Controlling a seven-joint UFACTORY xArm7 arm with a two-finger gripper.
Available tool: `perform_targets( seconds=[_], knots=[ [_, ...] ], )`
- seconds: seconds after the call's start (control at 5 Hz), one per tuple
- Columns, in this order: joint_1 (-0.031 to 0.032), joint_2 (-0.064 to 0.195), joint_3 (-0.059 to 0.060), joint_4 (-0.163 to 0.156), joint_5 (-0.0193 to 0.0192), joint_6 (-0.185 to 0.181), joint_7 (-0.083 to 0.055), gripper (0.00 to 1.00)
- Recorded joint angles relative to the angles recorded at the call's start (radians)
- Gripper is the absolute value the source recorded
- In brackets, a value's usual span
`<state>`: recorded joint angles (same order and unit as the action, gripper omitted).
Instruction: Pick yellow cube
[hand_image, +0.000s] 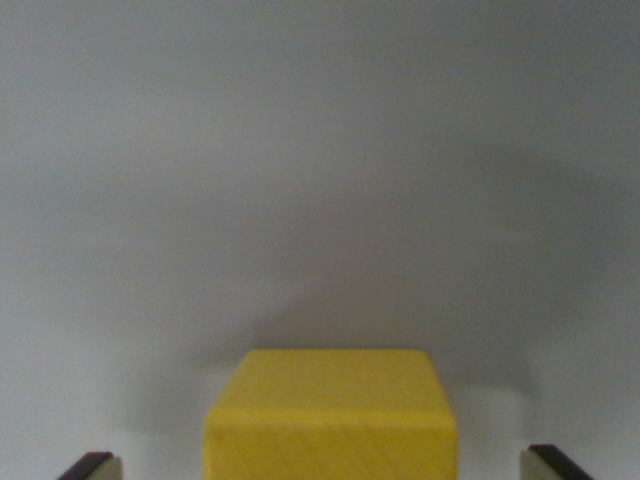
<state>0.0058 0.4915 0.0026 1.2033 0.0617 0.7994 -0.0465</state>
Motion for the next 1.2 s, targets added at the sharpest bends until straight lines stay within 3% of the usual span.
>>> perform_targets(
  seconds=[1.0, 1.2],
  knots=[
    [-0.0001, 0.004, 0.0, -0.002, 0.0006, -0.005, -0.001, 0.0],
    [-0.0001, 0.004, 0.0, -0.002, 0.0006, -0.005, -0.001, 1.0]
  ],
)
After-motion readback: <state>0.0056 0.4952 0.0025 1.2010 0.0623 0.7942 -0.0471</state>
